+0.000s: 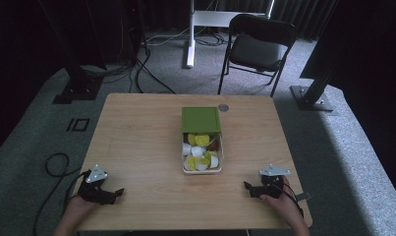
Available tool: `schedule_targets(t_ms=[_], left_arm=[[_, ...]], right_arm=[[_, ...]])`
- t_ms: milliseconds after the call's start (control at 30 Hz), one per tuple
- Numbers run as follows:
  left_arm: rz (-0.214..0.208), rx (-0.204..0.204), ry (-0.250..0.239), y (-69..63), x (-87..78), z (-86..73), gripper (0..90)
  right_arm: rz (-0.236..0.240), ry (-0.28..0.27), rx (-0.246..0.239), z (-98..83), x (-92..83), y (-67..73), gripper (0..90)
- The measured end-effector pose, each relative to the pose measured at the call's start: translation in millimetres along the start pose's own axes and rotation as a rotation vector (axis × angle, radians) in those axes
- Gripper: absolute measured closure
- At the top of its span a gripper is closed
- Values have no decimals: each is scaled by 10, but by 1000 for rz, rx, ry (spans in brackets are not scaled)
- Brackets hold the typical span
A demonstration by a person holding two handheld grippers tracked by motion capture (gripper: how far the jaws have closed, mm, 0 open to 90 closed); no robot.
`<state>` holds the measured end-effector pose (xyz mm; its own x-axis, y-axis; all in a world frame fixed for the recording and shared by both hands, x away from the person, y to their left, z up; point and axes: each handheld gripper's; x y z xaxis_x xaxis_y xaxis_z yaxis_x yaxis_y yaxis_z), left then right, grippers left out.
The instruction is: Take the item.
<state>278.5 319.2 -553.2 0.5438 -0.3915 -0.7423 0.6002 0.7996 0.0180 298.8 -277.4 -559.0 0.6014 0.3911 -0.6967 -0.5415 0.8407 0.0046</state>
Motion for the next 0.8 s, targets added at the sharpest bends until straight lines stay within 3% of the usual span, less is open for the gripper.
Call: schedule_targets(t_ms=[500,800], left_arm=[[0,-1,-1,-1,0,0,5],[0,0,0,0,0,0,5]], right_arm=[[27,0,8,57,11,28,122],[39,-57,-2,247,-108,49,131]])
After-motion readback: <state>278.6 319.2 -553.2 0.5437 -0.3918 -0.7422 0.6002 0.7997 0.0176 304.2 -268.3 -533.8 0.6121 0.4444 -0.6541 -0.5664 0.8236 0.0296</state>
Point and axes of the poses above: each handheld gripper's, and its own axes: x roughly forward along the jaws, z roughly out of its top, y roughly to its left, and after that the axes turned 1 degree about y, right-handed
